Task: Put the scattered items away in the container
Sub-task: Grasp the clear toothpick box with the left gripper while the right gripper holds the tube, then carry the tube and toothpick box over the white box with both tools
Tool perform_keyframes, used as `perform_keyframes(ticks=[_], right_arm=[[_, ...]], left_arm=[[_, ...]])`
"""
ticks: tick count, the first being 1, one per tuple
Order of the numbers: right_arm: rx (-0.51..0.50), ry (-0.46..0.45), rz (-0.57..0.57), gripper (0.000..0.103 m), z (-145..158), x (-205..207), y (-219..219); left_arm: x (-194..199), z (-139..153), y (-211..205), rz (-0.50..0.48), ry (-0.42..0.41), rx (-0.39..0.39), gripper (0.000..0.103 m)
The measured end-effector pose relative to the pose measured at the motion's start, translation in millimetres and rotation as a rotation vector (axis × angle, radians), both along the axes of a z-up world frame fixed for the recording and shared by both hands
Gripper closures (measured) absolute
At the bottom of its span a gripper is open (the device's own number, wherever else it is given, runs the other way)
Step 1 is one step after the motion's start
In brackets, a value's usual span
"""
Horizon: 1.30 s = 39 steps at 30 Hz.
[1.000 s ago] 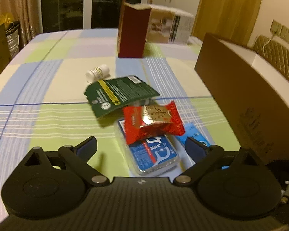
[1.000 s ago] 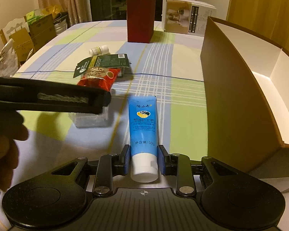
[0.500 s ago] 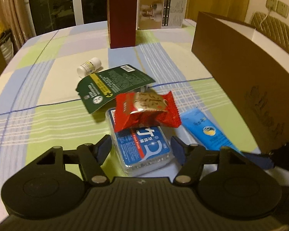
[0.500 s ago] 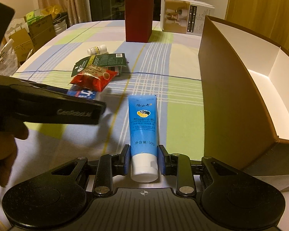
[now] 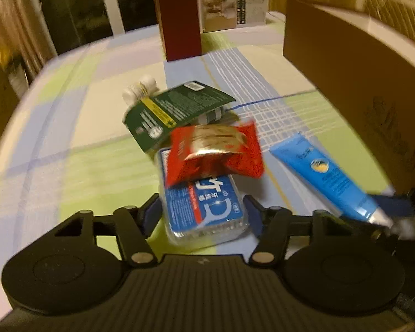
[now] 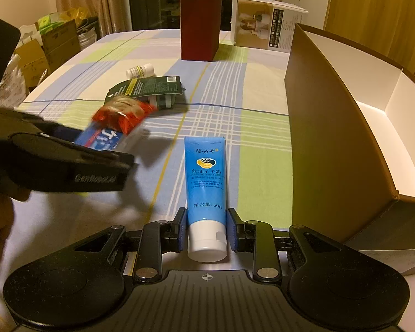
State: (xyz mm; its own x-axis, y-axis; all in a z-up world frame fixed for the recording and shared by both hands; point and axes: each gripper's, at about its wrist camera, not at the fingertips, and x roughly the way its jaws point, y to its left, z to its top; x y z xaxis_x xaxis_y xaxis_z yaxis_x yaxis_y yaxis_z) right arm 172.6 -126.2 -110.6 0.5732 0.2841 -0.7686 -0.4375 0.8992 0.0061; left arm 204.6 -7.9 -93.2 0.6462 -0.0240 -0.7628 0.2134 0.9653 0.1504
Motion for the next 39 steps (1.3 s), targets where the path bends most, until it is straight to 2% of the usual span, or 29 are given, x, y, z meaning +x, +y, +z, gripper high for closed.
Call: perform_keyframes(ticks=[2,5,14,23,29,39], right_arm=[[0.001,0.002,-0.001,0.071,0,0,0],[0.005,0.005,-0.004,0.071,1,-2,-1],[0.020,0.003,-0.003,0.071,7,-5,-1],[0.024,0.013,-0.008,0.071,16,-14,-6],[-0.013,0.033,0.009,0.071,4,-17,-3],[-0.056,0.007,0.031,0.071,2,-22,2]], left_arm=[[-4,3,0,-0.007,-0.021,0.048,0.049],[-3,3,7,0.022,-0.006,0.060,0.049],[-12,8,23,0.079,0.027,-0.022,0.050],[-44,24,31,0.134,0.042,-0.111,0.050],[-56,21,24,0.125,0.057,-0.125,0.050],[-55,20,25,0.131,0.055,-0.148,0.050]])
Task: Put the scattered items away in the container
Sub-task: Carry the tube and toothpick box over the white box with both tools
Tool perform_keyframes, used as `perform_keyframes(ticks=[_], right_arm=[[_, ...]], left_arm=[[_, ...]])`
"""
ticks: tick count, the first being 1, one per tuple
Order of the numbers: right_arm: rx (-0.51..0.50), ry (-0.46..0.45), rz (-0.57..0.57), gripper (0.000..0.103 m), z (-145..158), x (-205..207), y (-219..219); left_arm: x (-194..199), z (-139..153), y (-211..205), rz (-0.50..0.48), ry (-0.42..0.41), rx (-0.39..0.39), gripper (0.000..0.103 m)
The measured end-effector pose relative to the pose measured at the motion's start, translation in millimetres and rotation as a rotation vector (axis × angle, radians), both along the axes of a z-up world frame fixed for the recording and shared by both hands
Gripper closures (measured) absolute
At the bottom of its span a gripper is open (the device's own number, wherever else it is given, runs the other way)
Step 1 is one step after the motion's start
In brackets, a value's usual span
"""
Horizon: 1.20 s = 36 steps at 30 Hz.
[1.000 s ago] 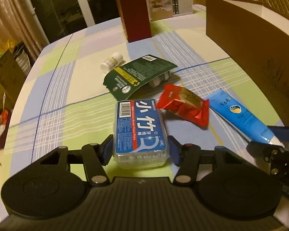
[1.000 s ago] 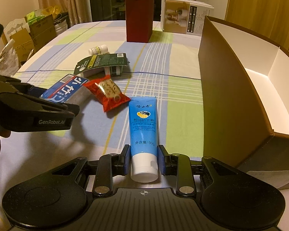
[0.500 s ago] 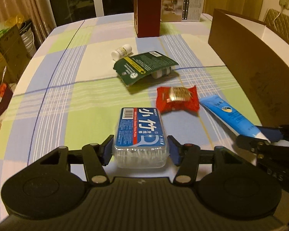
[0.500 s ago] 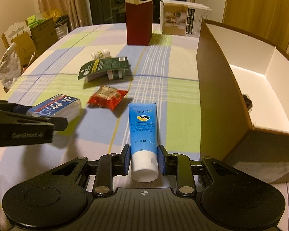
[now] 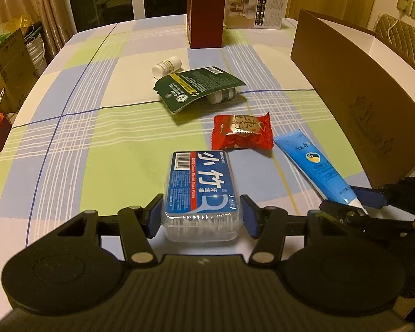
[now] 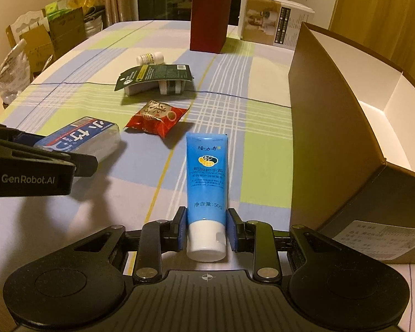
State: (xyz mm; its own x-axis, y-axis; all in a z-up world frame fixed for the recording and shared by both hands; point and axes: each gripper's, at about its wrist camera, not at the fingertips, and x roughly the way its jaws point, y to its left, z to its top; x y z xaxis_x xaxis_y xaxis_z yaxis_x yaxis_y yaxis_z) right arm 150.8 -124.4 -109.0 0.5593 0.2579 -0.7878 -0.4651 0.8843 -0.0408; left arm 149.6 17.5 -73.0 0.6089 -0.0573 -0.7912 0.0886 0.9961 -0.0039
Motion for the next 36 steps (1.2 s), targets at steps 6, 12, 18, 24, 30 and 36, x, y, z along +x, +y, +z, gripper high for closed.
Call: perform_keyframes(ticks=[6,12,18,24,30,36], right_arm=[[0.001,-0.043,0.017,0.072,13,-7,1],[0.020,-0.085,0.024,0.072,31,-14,0],[0.053,-0.143,0.011,0.072,58,-19,-7],[0.098,-0.221,-0.034,0.072,97,-19,-26],[0.122,-0.293,-0.105,0.072,130,-17,-64],[0.122,-0.320,-0.219,0.072,145,3,-116]], left_arm=[[-2,10,0,-0.004,-0.032,-0.005,0.050],[-9,23,-2,-0.015,-0.057,-0.011,0.050],[-14,46,-9,-0.033,-0.108,-0.009,0.050],[-24,70,-24,-0.054,-0.151,-0.009,0.050],[-32,96,-53,-0.106,-0.197,-0.019,0.050],[-30,124,-95,-0.182,-0.246,-0.032,0.050]])
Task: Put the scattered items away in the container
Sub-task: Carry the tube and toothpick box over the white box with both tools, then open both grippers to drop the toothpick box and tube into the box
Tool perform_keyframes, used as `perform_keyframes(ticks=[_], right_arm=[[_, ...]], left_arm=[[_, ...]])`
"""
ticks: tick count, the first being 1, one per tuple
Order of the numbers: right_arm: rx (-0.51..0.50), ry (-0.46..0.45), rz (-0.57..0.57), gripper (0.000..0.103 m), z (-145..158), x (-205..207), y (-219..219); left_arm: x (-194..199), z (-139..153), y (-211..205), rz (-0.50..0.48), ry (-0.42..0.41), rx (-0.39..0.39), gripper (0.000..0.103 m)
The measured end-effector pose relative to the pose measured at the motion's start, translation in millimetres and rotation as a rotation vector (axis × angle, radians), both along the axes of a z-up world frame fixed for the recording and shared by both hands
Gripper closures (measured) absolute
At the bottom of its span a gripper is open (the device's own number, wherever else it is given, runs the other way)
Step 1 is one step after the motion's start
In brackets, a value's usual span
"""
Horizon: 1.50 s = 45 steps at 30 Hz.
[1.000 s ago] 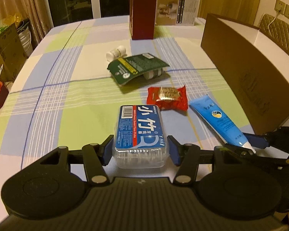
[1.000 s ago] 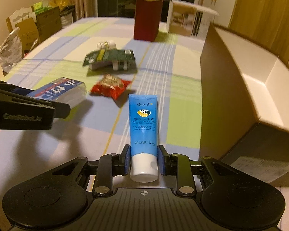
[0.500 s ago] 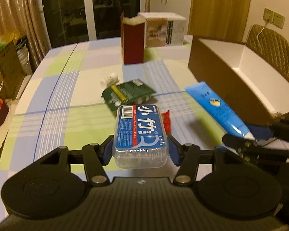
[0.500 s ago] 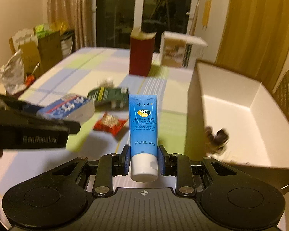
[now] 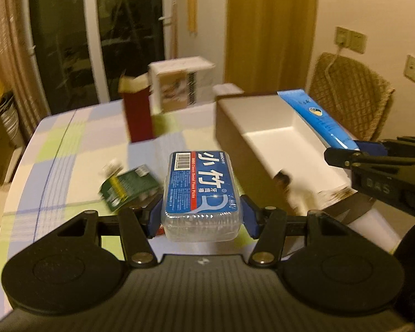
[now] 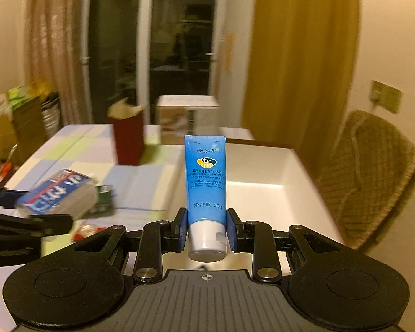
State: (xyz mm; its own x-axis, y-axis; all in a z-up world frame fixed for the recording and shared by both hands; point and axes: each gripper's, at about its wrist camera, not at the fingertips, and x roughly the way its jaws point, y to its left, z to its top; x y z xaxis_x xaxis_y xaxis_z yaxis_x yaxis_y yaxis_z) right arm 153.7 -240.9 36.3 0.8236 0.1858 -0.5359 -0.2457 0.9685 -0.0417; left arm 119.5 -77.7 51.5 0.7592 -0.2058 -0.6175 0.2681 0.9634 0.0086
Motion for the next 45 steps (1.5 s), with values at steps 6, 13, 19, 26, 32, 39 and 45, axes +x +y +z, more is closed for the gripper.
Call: perform_keyframes(ticks=[6,13,19,26,32,39,45], right_arm=[[0.040,0.026,-0.081,0.072,0,27,-41],[0.094,0.088,-0.124,0.072,-14,44,-69],[0.139,0.148,-0.150,0.072,-29,53,-90],[0.172,0.192,-0.177,0.072,-37,62,-97],[0.184,0.214,-0.191,0.072,-40,70,-101],[0.180,0.222,-0.202,0.072,-42,73,-102],[0.174,0.230,-0.203,0.072,-44,74,-102]], left_arm=[[9,17,-49,-0.084,-0.032,-0.001,0.050],[30,14,-101,-0.175,-0.040,0.026,0.050],[49,-3,-131,-0.229,-0.018,0.045,0.050],[63,-25,-144,-0.253,0.022,0.057,0.050],[69,-36,-146,-0.254,0.038,0.064,0.050],[75,-41,-147,-0.253,0.043,0.066,0.050],[81,-45,-147,-0.247,0.048,0.077,0.050]])
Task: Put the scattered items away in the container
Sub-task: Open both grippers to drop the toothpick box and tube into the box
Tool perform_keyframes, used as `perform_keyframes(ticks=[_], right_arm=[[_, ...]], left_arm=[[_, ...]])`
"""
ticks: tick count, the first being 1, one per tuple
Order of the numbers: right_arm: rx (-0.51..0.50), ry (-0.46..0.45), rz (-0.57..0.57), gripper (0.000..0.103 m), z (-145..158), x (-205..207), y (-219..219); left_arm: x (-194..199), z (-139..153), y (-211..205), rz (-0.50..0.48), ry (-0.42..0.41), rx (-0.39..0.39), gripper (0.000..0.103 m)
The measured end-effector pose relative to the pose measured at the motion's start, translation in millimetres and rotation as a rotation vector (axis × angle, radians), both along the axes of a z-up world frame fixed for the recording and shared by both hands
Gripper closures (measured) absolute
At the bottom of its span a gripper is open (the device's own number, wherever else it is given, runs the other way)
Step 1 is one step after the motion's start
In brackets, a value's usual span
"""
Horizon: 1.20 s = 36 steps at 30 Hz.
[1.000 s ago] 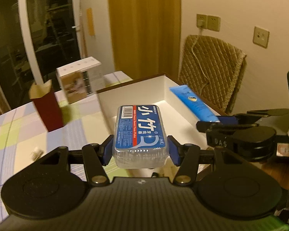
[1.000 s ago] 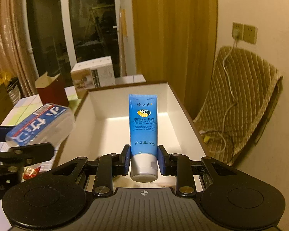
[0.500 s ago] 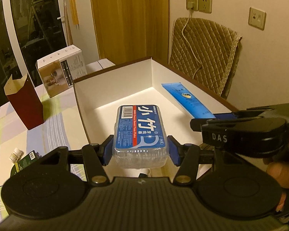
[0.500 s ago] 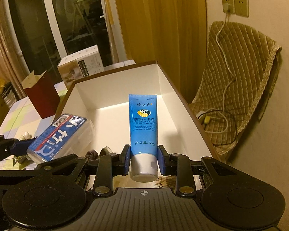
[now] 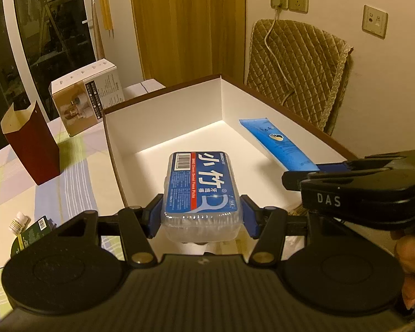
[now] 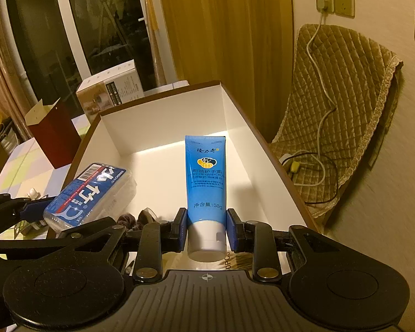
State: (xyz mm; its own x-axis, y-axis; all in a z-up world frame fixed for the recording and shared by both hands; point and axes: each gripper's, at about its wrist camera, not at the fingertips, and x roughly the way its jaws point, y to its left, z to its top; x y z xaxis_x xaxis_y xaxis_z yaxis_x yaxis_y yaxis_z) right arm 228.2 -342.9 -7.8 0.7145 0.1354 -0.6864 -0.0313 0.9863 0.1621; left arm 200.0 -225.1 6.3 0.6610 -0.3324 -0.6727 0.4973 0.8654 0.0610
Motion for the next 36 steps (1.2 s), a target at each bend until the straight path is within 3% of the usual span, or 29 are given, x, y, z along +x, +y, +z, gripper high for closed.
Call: perform_keyframes(ticks=[15,36], right_arm=[[0.000,0.004,0.001,0.072,0,1,0],[-0.018,-0.001,0.031,0.072,-1,1,7]], left_arm=[[-1,0,0,0.004,-0.025,0.001,0.047],[-11,17,44,0.116,-0.061,-0.039,0.047]])
